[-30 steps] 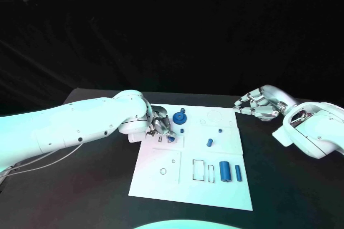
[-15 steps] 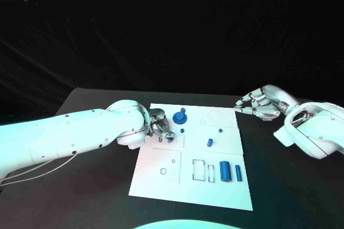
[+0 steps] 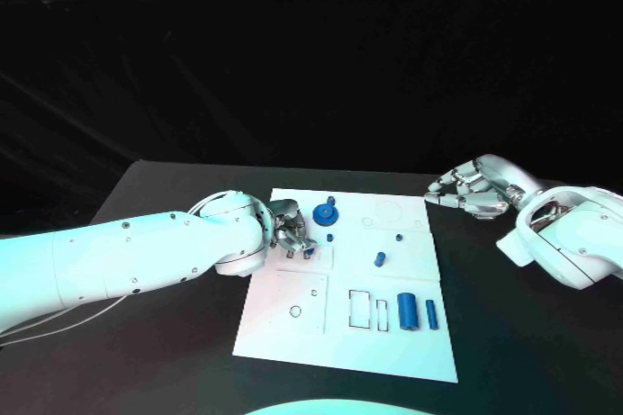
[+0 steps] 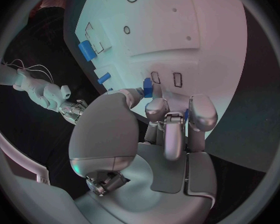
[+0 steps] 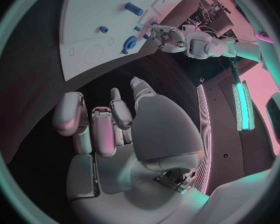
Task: Assemble the parts on the task board
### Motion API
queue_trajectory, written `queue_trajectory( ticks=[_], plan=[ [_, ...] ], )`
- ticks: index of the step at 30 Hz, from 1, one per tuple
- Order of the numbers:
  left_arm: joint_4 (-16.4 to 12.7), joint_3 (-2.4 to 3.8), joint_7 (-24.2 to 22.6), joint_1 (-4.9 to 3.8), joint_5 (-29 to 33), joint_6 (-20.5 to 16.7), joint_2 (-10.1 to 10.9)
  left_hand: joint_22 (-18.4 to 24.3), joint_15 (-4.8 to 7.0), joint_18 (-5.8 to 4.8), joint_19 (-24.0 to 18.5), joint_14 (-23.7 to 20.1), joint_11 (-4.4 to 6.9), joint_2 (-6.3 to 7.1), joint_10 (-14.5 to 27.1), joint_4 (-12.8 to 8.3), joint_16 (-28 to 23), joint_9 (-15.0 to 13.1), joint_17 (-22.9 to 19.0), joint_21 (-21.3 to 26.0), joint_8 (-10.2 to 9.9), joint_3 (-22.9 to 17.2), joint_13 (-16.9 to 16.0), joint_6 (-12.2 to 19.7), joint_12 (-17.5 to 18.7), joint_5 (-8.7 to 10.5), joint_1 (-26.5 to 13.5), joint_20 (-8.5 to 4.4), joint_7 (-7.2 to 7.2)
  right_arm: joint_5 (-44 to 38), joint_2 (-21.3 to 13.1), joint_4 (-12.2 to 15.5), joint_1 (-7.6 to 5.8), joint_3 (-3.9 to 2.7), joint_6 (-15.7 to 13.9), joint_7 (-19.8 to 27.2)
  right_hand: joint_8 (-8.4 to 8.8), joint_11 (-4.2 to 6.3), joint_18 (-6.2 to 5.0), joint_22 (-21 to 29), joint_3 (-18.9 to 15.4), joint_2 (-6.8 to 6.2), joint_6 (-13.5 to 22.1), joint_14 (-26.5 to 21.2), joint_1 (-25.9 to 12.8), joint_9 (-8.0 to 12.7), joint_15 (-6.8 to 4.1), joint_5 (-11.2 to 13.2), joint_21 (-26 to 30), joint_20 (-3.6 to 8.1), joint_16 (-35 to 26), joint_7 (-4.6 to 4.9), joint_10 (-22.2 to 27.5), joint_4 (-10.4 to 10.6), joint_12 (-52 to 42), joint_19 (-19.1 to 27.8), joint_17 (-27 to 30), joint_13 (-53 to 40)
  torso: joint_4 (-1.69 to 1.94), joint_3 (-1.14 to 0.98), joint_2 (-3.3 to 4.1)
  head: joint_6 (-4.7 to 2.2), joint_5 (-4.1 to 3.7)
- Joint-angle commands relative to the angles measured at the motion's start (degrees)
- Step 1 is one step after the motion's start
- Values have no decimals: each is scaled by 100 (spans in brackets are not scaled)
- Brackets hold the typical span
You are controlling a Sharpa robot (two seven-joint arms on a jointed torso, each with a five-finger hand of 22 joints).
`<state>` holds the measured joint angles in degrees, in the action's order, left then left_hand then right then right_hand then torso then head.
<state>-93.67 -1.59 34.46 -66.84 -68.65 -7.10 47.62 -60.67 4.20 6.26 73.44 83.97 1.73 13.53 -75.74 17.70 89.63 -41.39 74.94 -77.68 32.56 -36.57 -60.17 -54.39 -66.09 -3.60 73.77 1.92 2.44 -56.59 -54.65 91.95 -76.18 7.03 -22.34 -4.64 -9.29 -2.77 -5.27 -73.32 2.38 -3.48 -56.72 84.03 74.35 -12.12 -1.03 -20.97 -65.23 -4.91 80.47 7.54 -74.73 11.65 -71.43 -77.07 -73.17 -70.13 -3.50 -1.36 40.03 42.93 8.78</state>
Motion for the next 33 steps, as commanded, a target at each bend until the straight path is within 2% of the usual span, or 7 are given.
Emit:
queue_trajectory(
  ticks=[1,7,10,33],
  plan=[
    [-10,1,-55,15,-195,-95,-14,-15,48,-41,47,603,-5,52,-50,-1052,37,-17,1506,-31,25,-1104,-15,-47,-32,20,-11,-18,-1,-48,5,-2,3,-2,-26,27,-30,5,-27,3,-2,-9,11,230,-39,-8,-40,-29,25,11,-21,-7,-50,23,-25,-15,-9,1,3,-1,3,8,-2],
    [3,1,-2,29,-195,136,-24,-19,55,-42,52,603,3,81,-65,-1057,37,-20,1506,-35,25,-1115,-24,-63,-39,21,-29,-22,-11,-40,13,-6,7,-2,-27,35,-30,5,-27,3,-2,-9,11,230,-39,-8,-40,-29,25,11,-21,-7,-50,23,-25,-15,-9,1,0,-3,7,27,14],
    [24,1,26,35,-196,200,-41,-17,55,-42,51,603,4,83,-56,-1057,37,-20,1506,-34,25,-1116,-2,-64,-22,20,-29,-23,-12,-38,17,-8,8,-2,-27,37,-33,6,-28,5,-2,-2,12,230,-41,-8,-41,-38,29,11,-23,-7,-47,30,-21,-14,-8,6,1,2,6,30,19],
    [119,2,95,86,-346,345,-104,-16,63,-42,52,603,12,128,-65,-1066,37,-21,1506,-34,20,-1120,-1,-77,-18,23,-52,-27,-22,-36,14,4,10,-2,-27,42,-38,7,-27,3,-2,8,17,232,-46,-10,-42,-66,30,12,-22,-8,-48,44,-23,-19,-12,6,-2,3,1,87,31]
  ],
)
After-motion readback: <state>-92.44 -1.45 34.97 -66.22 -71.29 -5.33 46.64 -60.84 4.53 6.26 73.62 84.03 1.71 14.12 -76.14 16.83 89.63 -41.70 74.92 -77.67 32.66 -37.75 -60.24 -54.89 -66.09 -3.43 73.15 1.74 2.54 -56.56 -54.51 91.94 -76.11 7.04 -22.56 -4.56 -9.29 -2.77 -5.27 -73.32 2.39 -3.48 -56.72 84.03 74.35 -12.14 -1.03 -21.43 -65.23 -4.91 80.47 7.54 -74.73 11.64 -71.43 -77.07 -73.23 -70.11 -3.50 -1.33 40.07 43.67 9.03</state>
